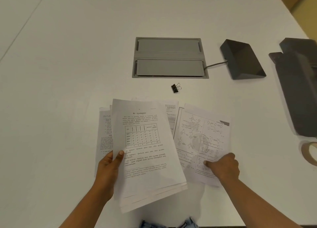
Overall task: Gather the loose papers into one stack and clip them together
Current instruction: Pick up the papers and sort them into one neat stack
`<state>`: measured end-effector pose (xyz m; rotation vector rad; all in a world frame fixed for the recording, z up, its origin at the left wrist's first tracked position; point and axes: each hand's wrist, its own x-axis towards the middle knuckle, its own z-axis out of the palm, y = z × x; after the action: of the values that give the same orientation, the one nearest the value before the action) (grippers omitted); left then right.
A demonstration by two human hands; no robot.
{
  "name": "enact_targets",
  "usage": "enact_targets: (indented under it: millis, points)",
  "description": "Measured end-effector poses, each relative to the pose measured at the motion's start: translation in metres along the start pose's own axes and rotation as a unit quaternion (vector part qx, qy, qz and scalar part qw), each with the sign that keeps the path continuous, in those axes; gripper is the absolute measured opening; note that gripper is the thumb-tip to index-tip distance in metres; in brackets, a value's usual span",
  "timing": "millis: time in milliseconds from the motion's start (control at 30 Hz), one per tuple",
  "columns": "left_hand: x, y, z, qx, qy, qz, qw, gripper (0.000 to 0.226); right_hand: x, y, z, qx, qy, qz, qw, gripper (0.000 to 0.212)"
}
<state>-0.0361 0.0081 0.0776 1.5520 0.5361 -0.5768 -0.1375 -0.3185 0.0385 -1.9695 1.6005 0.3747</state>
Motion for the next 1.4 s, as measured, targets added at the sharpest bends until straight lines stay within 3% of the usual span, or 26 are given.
enact_targets:
  millis: [133,300,367,767,933,1067,1200,1400]
  points:
    - [0.0,-0.002,-0.001,-0.002,0.006,-0.002,1.0,0.025,0.004,0.005,-0.005,0.07,-0.018,0.016,0.997,0.087]
    - [0.001,-0.004,-0.003,-0.001,0.008,-0.004,1.0,0.025,0.009,0.015,-0.011,0.149,-0.039,0.004,0.988,0.037]
    - [0.002,-0.004,-0.004,-0.001,0.008,-0.003,1.0,0.024,0.01,0.019,-0.015,0.199,-0.044,-0.016,0.979,0.029]
    - [0.004,0.006,-0.014,0.01,0.01,0.008,1.0,0.022,0.002,0.032,-0.079,0.399,-0.036,-0.073,0.914,0.038]
    - [0.002,0.007,-0.002,0.006,0.005,0.017,1.0,0.023,-0.015,0.025,-0.099,0.469,-0.127,-0.109,0.867,0.047]
    - [-0.005,0.008,0.015,0.006,-0.032,0.014,0.999,0.022,-0.039,0.015,-0.091,0.442,-0.179,-0.148,0.866,0.052]
    - [-0.012,0.01,0.033,0.007,-0.069,0.012,0.998,0.025,-0.059,0.007,-0.068,0.404,-0.233,-0.172,0.868,0.088]
    - [-0.024,0.02,0.055,0.006,-0.137,0.003,0.991,0.023,-0.064,-0.007,-0.049,0.36,-0.278,-0.178,0.873,0.05]
